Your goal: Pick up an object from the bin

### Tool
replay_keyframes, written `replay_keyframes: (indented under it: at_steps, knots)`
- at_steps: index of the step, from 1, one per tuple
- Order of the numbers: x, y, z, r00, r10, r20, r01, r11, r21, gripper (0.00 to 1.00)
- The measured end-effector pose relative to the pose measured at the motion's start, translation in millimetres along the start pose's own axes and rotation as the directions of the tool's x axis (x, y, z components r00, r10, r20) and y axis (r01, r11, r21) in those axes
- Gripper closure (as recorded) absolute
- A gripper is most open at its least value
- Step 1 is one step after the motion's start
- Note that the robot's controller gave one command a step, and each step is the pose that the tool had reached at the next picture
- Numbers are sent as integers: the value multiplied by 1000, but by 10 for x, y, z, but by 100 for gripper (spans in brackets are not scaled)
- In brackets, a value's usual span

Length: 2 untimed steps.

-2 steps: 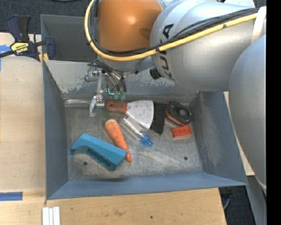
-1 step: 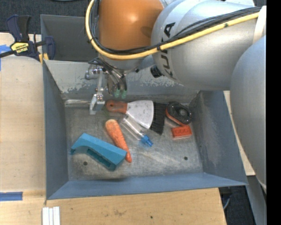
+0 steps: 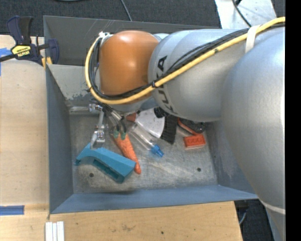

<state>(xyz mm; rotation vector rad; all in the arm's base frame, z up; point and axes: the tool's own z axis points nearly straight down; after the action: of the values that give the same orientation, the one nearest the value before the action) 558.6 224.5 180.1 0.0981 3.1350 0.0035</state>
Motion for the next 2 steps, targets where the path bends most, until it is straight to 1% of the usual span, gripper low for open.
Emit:
replay_keyframes:
  at_steps: [1, 2]
  knots:
    - [349, -5, 202, 999, 31, -8, -31, 1000, 3, 0]
    - [420, -111, 252, 997, 73, -4, -73, 997, 2, 0]
